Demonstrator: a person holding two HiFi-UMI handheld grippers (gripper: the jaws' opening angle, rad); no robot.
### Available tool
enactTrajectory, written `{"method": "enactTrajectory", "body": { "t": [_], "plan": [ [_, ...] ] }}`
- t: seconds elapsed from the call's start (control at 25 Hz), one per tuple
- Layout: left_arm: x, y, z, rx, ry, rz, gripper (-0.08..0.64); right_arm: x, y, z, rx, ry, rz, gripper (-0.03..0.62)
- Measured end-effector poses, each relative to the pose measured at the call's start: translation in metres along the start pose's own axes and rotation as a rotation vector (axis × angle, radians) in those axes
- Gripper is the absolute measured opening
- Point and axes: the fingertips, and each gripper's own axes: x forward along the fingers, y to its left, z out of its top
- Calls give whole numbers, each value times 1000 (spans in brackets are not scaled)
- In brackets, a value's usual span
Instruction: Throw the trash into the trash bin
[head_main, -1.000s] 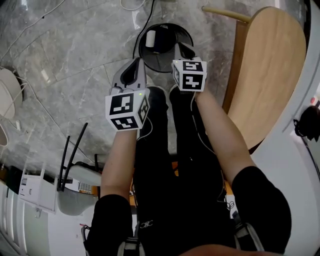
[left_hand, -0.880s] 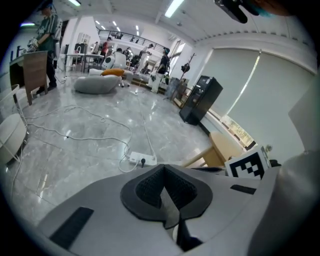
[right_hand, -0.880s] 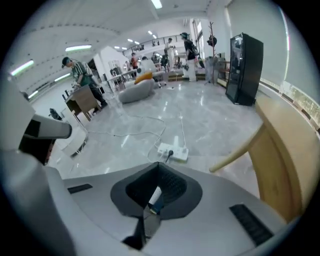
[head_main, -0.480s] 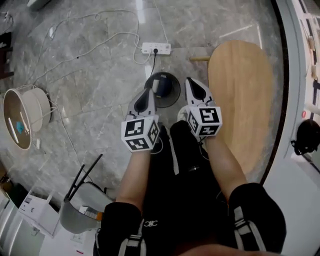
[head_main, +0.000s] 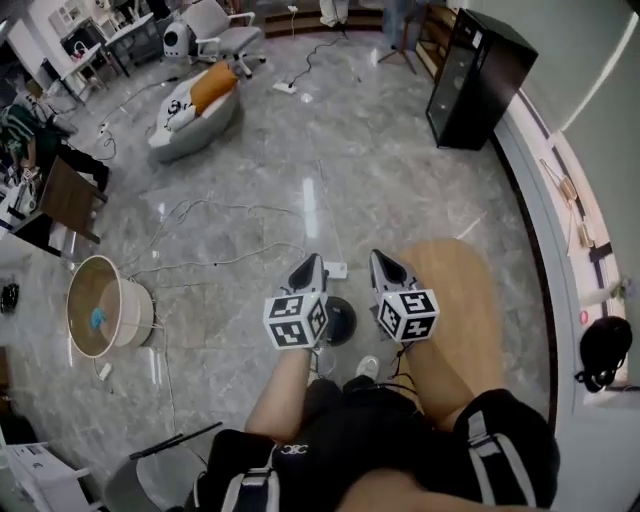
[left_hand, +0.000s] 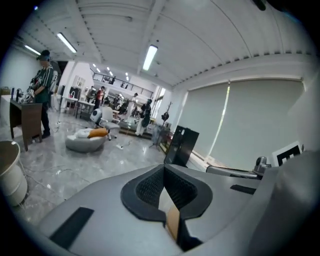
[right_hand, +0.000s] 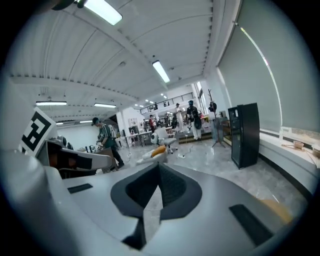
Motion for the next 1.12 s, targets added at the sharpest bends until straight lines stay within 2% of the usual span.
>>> {"method": "enactTrajectory", "body": {
  "t": [0.12, 0.24, 0.32, 0.44, 0.72, 0.96, 1.12],
  "plan": [
    [-34, -24, 52, 61, -78, -3, 11, -30, 11, 56, 13, -89, -1, 12],
    [-77, -37, 93, 123, -137, 25, 12, -57, 34, 98, 30, -160, 40, 12],
    [-100, -46, 112, 162, -169, 40, 12, -72, 43, 122, 5, -202, 52, 12],
    [-121, -59, 137, 175, -234, 38, 11, -92, 44, 152, -38, -271, 32, 12],
    [-136, -76, 166, 195, -283, 15, 12, -99, 31, 180, -42, -319, -17, 12],
    [-125, -72, 168, 191, -278, 4, 11, -94, 21, 192, -60, -334, -50, 11],
    [-114, -73, 170, 223, -265, 19, 11, -90, 12, 191, -63, -322, -53, 12]
  ]
}}
